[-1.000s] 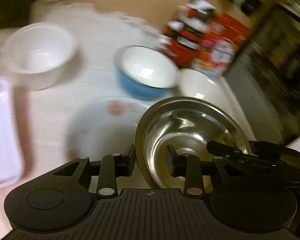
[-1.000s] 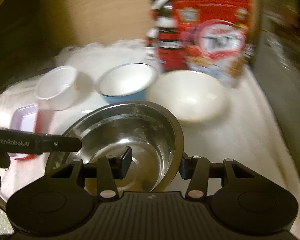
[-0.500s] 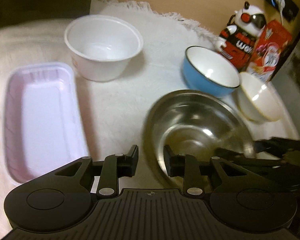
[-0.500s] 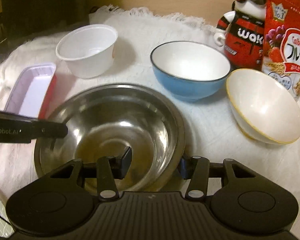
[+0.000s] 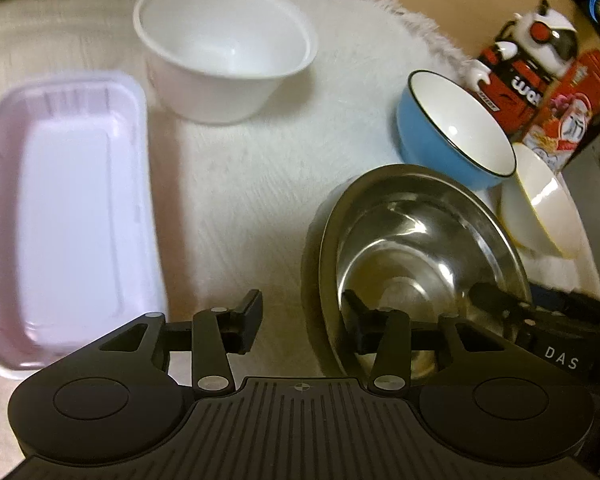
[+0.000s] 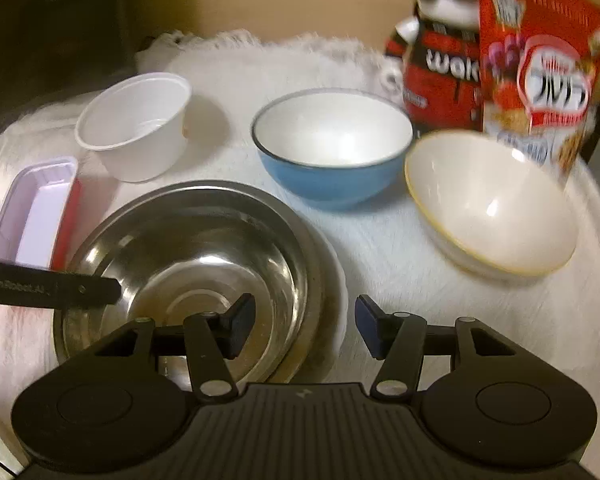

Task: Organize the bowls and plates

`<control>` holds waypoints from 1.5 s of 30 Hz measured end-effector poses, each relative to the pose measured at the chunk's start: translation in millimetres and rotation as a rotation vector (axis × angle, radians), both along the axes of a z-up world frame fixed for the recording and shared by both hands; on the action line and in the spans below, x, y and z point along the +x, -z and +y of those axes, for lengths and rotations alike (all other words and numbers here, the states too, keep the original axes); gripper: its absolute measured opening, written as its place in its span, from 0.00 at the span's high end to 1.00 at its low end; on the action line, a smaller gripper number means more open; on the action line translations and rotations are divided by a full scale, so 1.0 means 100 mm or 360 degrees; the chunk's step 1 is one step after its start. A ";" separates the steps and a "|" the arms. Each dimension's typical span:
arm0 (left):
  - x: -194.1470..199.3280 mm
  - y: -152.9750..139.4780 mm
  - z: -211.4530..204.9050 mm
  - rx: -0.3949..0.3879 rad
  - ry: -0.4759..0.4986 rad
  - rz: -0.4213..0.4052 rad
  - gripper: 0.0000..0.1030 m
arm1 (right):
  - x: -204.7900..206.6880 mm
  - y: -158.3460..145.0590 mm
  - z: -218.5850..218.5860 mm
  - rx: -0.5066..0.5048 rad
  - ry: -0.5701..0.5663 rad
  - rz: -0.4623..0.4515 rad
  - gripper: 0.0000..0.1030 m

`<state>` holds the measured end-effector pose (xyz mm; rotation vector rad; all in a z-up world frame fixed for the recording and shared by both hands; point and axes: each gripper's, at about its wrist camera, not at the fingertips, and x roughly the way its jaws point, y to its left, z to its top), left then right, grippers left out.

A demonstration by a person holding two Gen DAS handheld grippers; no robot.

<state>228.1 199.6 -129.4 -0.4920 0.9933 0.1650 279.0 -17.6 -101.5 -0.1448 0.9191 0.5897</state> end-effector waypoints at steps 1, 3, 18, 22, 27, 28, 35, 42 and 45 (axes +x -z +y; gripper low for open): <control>0.01 0.01 0.01 -0.0047 0.0006 -0.0009 0.55 | 0.05 0.03 -0.01 0.0021 0.0016 0.0049 0.46; 0.03 0.03 0.02 -0.0136 0.0041 -0.0038 0.56 | 0.19 0.10 -0.03 0.0082 0.0045 0.0204 0.46; -0.10 0.02 0.28 -0.0152 -0.0058 -0.0023 0.59 | 0.25 0.12 0.24 0.0153 -0.0004 0.0468 0.42; -0.21 0.03 0.40 -0.0148 -0.0127 -0.0027 0.59 | 0.18 0.11 0.40 0.0146 -0.0087 0.0462 0.42; -0.28 0.01 0.46 -0.0161 -0.0147 -0.0057 0.59 | 0.19 0.11 0.54 0.0144 -0.0101 0.0431 0.42; -0.28 0.02 0.47 -0.0160 -0.0144 -0.0049 0.59 | 0.20 0.10 0.54 0.0143 -0.0102 0.0425 0.42; -0.36 -0.01 0.41 -0.0084 -0.0133 -0.0097 0.60 | 0.23 0.17 0.55 0.0098 -0.0141 0.0407 0.42; -0.46 -0.22 0.40 0.0050 -0.0136 -0.0163 0.60 | 0.13 0.05 0.47 0.0112 -0.0188 0.0348 0.42; -0.52 -0.42 0.34 0.0128 -0.0182 -0.0252 0.60 | 0.08 -0.06 0.32 0.0118 -0.0202 0.0282 0.42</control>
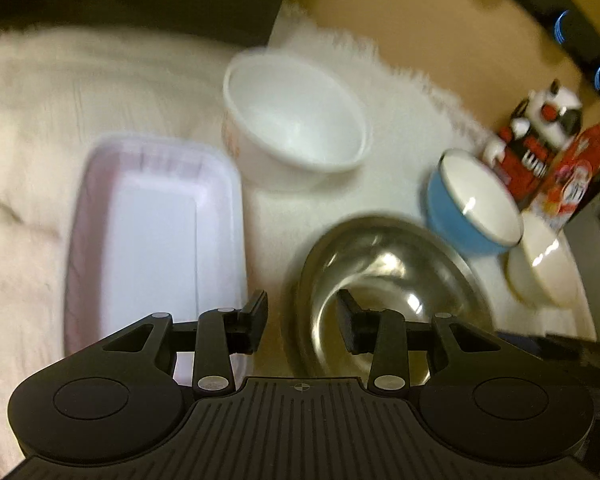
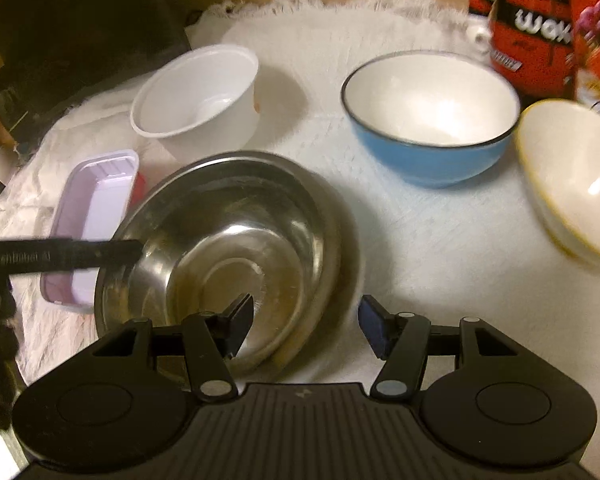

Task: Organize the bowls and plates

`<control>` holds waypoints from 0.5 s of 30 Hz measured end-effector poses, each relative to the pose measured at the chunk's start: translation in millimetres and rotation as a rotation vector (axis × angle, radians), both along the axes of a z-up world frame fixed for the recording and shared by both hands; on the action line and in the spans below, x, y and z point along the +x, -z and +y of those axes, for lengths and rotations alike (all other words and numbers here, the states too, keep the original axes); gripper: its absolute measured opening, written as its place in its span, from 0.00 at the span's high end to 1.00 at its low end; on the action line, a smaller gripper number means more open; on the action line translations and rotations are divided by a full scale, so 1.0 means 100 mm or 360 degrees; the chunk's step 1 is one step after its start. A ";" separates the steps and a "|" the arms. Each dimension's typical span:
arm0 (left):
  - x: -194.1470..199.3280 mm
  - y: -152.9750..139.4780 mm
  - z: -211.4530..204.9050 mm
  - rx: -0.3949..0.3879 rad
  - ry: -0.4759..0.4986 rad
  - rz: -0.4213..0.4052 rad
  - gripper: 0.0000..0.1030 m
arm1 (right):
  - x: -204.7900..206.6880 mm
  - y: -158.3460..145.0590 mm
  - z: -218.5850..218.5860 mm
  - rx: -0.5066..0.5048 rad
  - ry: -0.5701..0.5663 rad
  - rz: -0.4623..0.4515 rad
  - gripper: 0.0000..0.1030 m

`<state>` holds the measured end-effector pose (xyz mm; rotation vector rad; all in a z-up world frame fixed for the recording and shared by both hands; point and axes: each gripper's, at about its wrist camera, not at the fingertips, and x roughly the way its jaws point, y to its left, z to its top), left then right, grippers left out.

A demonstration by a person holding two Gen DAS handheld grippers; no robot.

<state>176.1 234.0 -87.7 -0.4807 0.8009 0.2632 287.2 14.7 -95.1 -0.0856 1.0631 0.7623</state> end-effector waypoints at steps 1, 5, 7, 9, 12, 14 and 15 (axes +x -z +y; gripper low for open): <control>0.00 -0.07 -0.02 0.0009 0.0000 -0.0039 0.60 | -0.01 -0.04 -0.07 -0.0003 0.0009 -0.0029 0.42; 0.12 -0.37 -0.26 -0.0038 0.0116 -0.0239 0.60 | 0.03 -0.20 -0.45 0.0035 0.0082 -0.0108 0.39; 0.26 -0.44 -0.42 -0.0103 0.0227 -0.0286 0.60 | 0.06 -0.30 -0.62 0.0040 0.0155 -0.0180 0.39; 0.43 -0.48 -0.61 -0.0132 0.0334 -0.0301 0.60 | 0.07 -0.43 -0.82 0.0000 0.0235 -0.0342 0.39; 0.67 -0.47 -0.94 -0.0129 0.0437 -0.0274 0.60 | 0.10 -0.60 -1.10 -0.0001 0.0271 -0.0460 0.39; 0.85 -0.42 -1.17 -0.0182 0.0542 -0.0227 0.60 | 0.14 -0.66 -1.25 -0.0036 0.0300 -0.0520 0.39; 0.93 -0.38 -1.30 -0.0209 0.0592 -0.0207 0.60 | 0.17 -0.66 -1.31 -0.0062 0.0323 -0.0549 0.39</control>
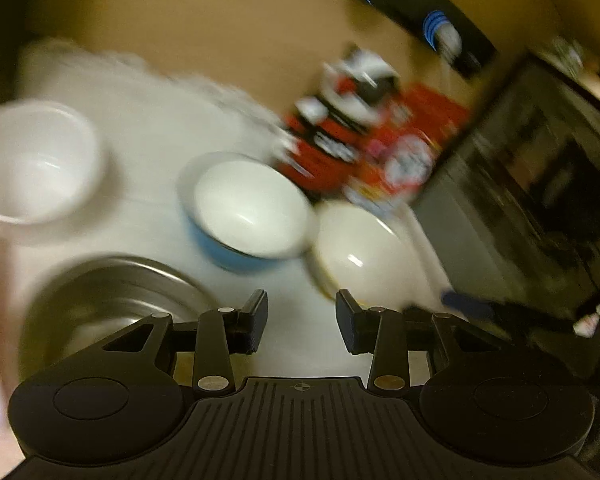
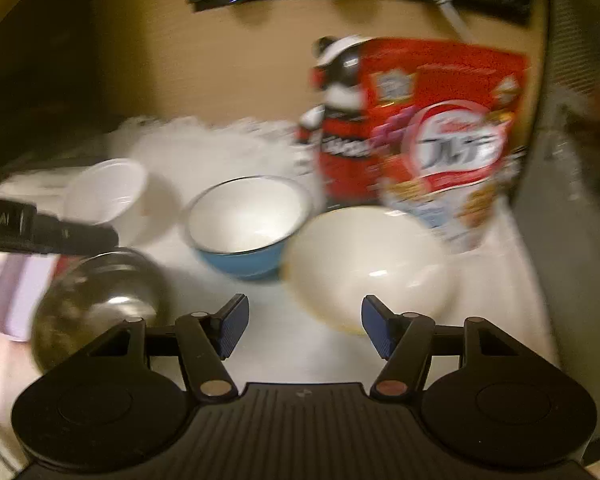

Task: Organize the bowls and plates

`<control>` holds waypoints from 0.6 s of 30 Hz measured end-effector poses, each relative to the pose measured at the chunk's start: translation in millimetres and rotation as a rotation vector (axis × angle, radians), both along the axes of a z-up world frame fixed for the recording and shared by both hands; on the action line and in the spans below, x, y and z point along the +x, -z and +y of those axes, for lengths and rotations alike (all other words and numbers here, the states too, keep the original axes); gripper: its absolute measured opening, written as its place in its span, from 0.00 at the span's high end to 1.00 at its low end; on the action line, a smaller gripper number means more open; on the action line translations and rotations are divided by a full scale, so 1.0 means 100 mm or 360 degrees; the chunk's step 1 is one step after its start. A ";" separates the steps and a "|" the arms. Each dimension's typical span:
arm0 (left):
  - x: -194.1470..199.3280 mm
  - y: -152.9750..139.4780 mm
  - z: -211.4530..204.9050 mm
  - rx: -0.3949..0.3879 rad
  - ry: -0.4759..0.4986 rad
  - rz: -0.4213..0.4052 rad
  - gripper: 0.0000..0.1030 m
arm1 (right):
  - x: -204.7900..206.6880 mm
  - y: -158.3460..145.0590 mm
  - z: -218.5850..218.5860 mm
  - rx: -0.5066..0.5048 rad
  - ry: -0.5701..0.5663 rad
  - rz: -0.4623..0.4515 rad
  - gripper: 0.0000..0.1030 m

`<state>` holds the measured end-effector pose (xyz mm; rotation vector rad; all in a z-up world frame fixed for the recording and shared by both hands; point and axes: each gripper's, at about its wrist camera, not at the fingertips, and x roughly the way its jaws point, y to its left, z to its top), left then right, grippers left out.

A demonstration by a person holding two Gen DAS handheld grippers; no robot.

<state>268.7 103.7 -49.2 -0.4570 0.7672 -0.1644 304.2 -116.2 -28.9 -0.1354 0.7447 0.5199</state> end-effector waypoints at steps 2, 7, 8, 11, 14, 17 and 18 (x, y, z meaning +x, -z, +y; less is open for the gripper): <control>0.17 0.08 -0.20 -0.0031 0.0059 0.0041 0.60 | 0.09 0.02 -0.12 -0.0052 0.0074 -0.0023 0.39; 0.63 0.33 -0.43 -0.0066 -0.0097 0.0181 0.60 | 0.41 0.11 -0.47 -0.0049 0.0249 0.0086 0.39; 0.73 0.40 -0.43 -0.0093 -0.0144 0.0215 0.60 | 0.48 0.13 -0.55 -0.0012 0.0263 0.0126 0.39; 0.94 0.55 -0.41 -0.0105 -0.0216 0.0305 0.60 | 0.75 0.18 -0.68 0.0095 0.0324 0.0241 0.39; 1.10 0.64 -0.47 -0.0067 -0.0216 0.0323 0.60 | 1.01 0.27 -0.66 0.0166 0.0393 0.0319 0.39; 1.22 0.73 -0.55 -0.0073 -0.0206 0.0327 0.60 | 1.32 0.41 -0.57 0.0206 0.0436 0.0375 0.39; 1.25 0.74 -0.59 -0.0074 -0.0198 0.0319 0.60 | 1.39 0.46 -0.53 0.0216 0.0440 0.0397 0.39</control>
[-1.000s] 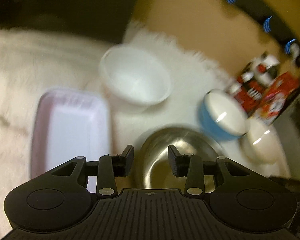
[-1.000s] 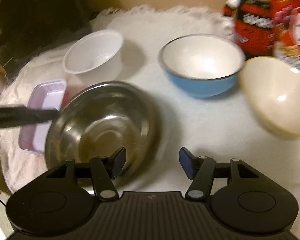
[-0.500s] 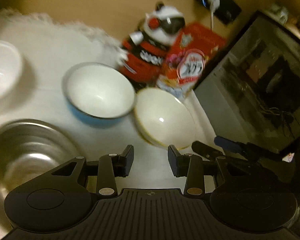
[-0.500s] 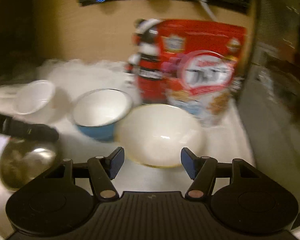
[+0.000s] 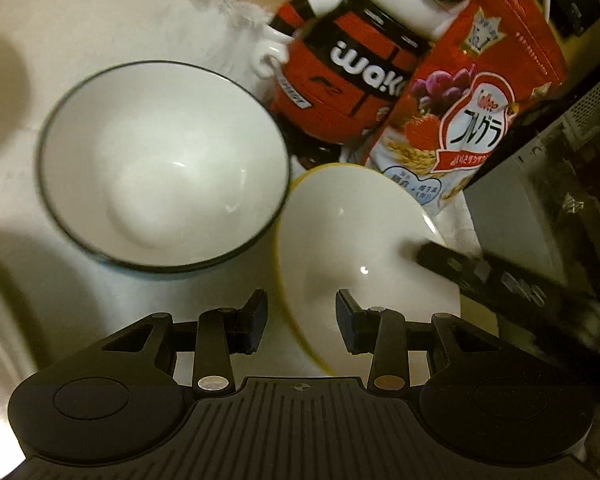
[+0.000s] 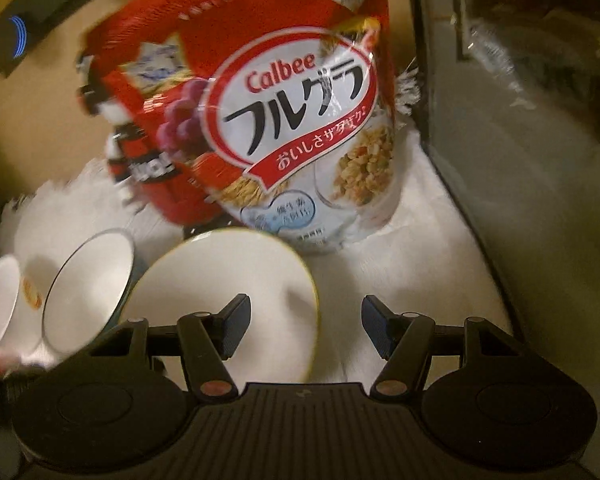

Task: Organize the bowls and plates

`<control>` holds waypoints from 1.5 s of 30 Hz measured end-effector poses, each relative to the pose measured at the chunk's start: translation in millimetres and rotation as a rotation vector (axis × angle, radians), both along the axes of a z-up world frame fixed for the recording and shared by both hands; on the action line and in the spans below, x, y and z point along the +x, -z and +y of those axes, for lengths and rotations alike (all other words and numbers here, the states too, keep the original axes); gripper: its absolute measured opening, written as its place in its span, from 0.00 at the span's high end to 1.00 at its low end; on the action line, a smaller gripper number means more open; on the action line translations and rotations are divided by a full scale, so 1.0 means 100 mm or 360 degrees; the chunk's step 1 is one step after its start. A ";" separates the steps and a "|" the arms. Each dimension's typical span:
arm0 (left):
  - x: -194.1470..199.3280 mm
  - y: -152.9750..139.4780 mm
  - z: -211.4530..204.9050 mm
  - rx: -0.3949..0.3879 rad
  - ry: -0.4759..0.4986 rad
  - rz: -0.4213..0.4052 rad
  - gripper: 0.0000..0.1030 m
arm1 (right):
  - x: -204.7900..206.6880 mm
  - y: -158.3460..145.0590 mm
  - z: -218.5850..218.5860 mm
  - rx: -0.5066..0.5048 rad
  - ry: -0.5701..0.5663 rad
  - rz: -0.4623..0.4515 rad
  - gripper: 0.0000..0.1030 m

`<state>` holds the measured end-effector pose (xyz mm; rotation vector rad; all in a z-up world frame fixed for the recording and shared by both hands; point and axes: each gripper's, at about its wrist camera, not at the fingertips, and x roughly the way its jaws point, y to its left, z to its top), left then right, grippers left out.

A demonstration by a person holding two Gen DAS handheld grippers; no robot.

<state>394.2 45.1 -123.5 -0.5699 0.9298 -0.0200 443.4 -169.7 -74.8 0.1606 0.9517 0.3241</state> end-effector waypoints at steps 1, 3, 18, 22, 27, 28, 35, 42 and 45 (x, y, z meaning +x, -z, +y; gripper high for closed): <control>0.02 0.01 -0.02 0.0002 0.0003 -0.0007 0.59 | 0.09 0.05 0.04 0.0009 0.0001 0.0019 0.40; 0.07 0.03 -0.05 0.0026 -0.0013 0.0004 0.59 | 0.25 0.18 0.12 0.0013 -0.0012 0.0060 0.43; -0.28 -0.04 -0.23 0.0076 0.0181 0.0135 0.61 | -0.09 0.44 0.10 0.0094 -0.0218 0.0249 0.63; -0.60 -0.10 -0.36 0.0112 0.0291 0.0152 0.61 | -0.41 0.44 0.02 0.0079 -0.0239 0.0262 0.63; -0.99 -0.18 -0.34 0.0104 0.0343 0.0150 0.61 | -0.84 0.40 -0.09 0.0068 -0.0249 0.0280 0.62; -1.04 -0.19 -0.32 0.0106 0.0341 0.0142 0.61 | -0.89 0.39 -0.12 0.0067 -0.0261 0.0288 0.62; -1.18 -0.06 -0.17 0.0059 0.0279 0.0159 0.61 | -1.14 0.47 -0.09 0.0021 -0.0293 0.0330 0.62; -1.29 -0.05 -0.09 0.0027 0.0270 0.0108 0.61 | -1.28 0.49 -0.01 -0.0057 -0.0302 0.0271 0.61; -1.33 -0.10 -0.10 0.0073 0.0287 0.0078 0.61 | -1.30 0.43 -0.05 -0.0058 -0.0300 0.0224 0.61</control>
